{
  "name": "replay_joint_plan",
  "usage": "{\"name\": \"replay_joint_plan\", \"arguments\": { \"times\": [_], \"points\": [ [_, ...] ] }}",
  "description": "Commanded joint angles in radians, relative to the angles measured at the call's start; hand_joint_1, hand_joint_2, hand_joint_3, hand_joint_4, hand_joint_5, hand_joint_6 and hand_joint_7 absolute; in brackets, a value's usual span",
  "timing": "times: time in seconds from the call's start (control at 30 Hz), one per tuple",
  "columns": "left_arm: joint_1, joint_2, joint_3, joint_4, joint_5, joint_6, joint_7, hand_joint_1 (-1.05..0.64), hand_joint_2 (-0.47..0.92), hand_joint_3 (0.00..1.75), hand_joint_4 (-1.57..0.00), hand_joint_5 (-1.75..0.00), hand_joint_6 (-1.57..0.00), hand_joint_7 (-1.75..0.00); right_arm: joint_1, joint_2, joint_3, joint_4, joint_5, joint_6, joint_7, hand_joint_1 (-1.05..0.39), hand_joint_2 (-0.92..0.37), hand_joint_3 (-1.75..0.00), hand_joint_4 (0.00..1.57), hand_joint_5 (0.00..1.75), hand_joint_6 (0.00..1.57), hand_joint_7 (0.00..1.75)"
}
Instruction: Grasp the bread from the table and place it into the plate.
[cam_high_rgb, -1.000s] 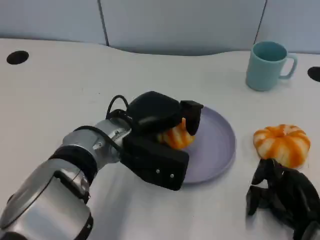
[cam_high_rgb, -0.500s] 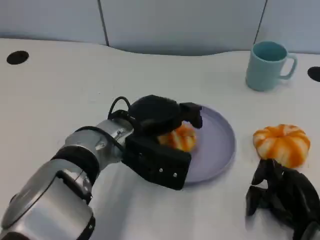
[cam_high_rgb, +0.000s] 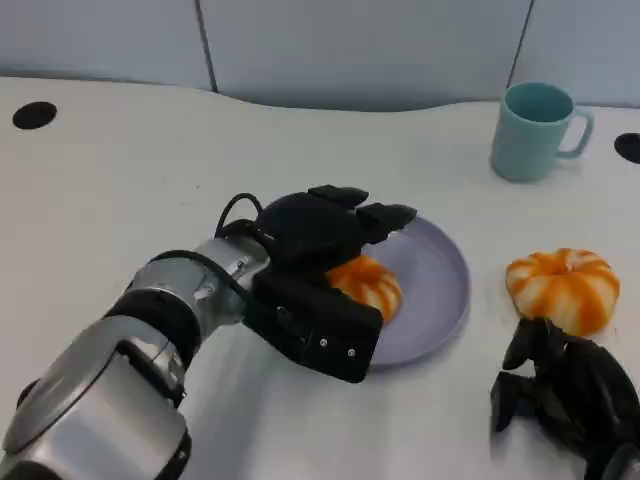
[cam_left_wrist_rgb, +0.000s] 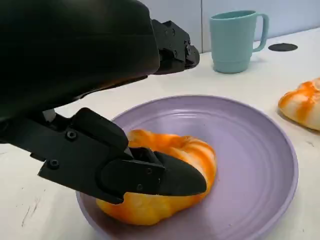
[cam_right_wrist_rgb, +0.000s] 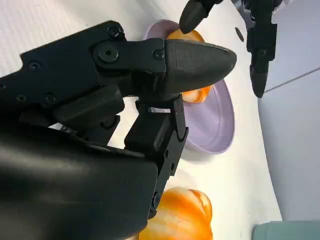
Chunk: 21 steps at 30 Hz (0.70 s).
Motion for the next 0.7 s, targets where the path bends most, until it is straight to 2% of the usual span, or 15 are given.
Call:
{"name": "replay_joint_plan", "arguments": {
  "times": [0.03,0.23,0.47,0.6,0.63,0.67,0.7],
  "points": [
    [0.000,0.043,0.037,-0.019,-0.039,-0.044,-0.001,-0.85,0.92,0.32,0.00,0.00,0.00,0.00,0.028,-0.006,0.001,0.019,-0.001,0.018,0.000,-0.44,-0.92,-0.52,1.15,1.49,1.06,1.41],
    [0.026,0.065,0.084,-0.031,-0.093,-0.086,-0.035,-0.83,0.92,0.31,0.00,0.00,-0.02,-0.01,0.027,-0.005,0.000,0.015,-0.001,0.031,-0.008,-0.45,-0.92,-0.51,1.15,1.49,1.06,1.41],
    [0.213,0.109,0.382,-0.081,-0.488,-0.304,-0.328,-0.72,0.92,0.31,-0.03,-0.02,-0.07,-0.04,0.023,-0.008,0.005,0.036,-0.010,-0.005,0.000,-0.45,-0.92,-0.52,1.17,1.48,1.06,1.40],
    [0.253,0.103,0.458,-0.106,-0.586,-0.318,-0.431,-0.70,0.92,0.30,-0.09,-0.05,-0.15,-0.08,0.020,-0.010,0.005,0.040,-0.008,-0.006,0.000,-0.45,-0.92,-0.52,1.17,1.48,1.06,1.40],
    [0.310,0.090,0.520,-0.139,-0.680,-0.315,-0.475,-0.70,0.92,0.30,-0.09,-0.06,-0.15,-0.08,0.015,-0.009,0.003,0.043,-0.006,-0.002,-0.004,-0.45,-0.92,-0.52,1.17,1.48,1.06,1.40],
    [0.363,0.079,0.571,-0.171,-0.758,-0.313,-0.509,-0.73,0.92,0.37,-0.23,-0.26,-0.26,-0.09,0.010,-0.008,0.001,0.048,-0.004,-0.001,-0.004,-0.44,-0.92,-0.52,1.17,1.47,1.07,1.40],
    [0.422,0.062,0.619,-0.211,-0.836,-0.311,-0.539,-0.73,0.92,0.40,-0.23,-0.45,-0.32,-0.07,0.005,-0.007,-0.001,0.053,-0.001,0.000,-0.004,-0.44,-0.92,-0.51,1.17,1.47,1.07,1.40]
  ]
}}
